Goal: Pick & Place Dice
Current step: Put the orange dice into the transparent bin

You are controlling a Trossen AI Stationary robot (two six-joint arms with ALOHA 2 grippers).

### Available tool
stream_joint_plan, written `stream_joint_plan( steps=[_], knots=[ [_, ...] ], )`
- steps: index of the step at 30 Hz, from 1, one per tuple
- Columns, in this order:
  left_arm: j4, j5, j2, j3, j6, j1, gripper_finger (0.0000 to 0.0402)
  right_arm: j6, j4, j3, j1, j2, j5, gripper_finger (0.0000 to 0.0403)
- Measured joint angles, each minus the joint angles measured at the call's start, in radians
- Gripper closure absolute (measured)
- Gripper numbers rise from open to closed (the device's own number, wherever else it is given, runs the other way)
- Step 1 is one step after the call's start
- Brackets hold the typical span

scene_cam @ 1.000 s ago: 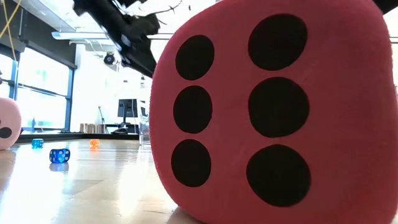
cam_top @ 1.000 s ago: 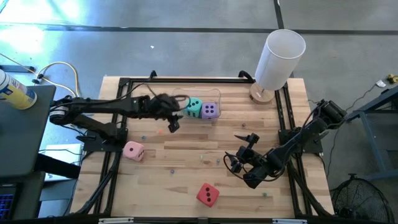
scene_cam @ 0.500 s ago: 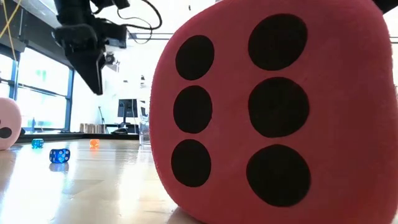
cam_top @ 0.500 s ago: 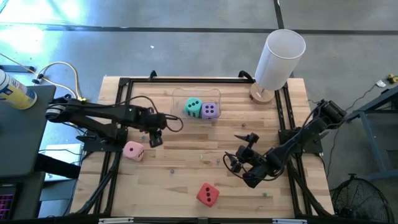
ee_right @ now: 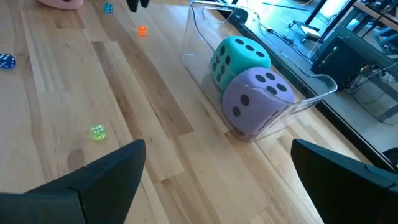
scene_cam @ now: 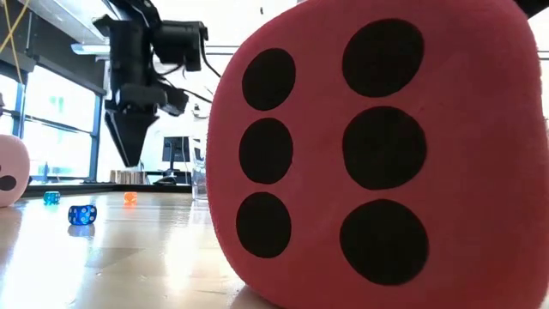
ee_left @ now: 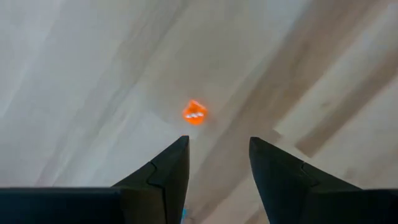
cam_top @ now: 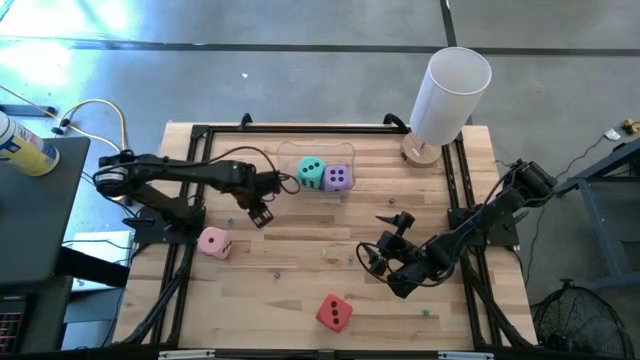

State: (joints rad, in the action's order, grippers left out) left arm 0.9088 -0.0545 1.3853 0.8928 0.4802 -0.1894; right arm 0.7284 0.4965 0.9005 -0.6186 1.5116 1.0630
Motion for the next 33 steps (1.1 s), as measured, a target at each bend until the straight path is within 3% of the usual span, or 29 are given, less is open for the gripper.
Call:
stream_joint_plan(
  steps=[8,33],
  knots=[
    [-0.001,-0.007,0.077,0.0,-0.041,-0.051,0.0243,0.0,0.0,0.0,0.0,0.0,0.0,0.0009],
    [-0.056,-0.003,0.183,0.0,-0.119,-0.052,0.0243,0.0,0.0,0.0,0.0,0.0,-0.012,0.0009]
  ],
)
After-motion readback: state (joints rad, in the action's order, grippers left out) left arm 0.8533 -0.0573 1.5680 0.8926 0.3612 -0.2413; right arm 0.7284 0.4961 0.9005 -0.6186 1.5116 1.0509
